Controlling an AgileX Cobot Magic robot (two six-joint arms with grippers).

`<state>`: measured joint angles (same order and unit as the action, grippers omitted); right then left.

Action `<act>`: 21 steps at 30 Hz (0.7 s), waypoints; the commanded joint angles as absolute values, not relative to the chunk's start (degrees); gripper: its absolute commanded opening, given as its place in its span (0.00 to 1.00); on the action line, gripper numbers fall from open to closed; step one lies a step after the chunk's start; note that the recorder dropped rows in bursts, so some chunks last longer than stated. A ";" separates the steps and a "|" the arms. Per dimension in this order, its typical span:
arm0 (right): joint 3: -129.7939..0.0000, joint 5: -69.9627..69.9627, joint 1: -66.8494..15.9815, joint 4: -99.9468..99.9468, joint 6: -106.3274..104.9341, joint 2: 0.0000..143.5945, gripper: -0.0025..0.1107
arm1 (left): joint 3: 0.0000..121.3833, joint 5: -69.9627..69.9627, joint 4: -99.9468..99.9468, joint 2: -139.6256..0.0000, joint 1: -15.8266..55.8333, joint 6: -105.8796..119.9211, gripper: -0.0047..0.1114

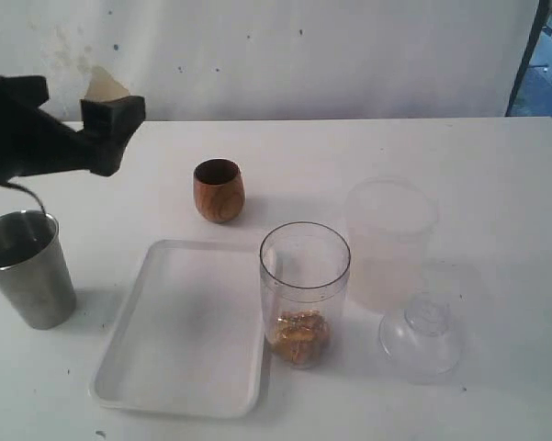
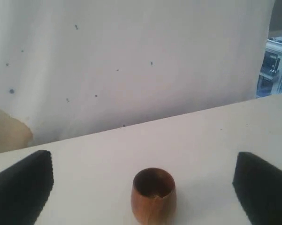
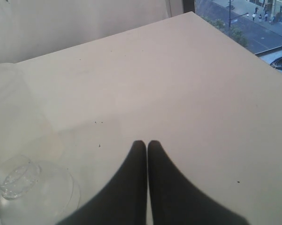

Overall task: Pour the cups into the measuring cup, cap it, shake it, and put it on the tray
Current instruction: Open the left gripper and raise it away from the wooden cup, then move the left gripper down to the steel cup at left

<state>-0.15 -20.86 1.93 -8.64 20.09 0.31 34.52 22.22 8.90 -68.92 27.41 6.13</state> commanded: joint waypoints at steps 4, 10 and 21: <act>0.00 -20.28 1.74 -8.63 20.18 0.00 0.02 | 17.70 38.72 23.73 -62.51 27.29 8.20 0.94; 0.00 -20.28 1.74 -8.63 20.18 0.00 0.02 | 6.35 47.34 23.04 -61.23 27.29 7.81 0.94; 0.00 -20.28 1.74 -8.63 20.18 0.00 0.02 | 1.69 45.30 22.43 -61.47 27.29 8.81 0.94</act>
<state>-0.15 -20.86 1.93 -8.64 20.09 0.31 2.10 44.56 20.07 -61.57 27.41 7.82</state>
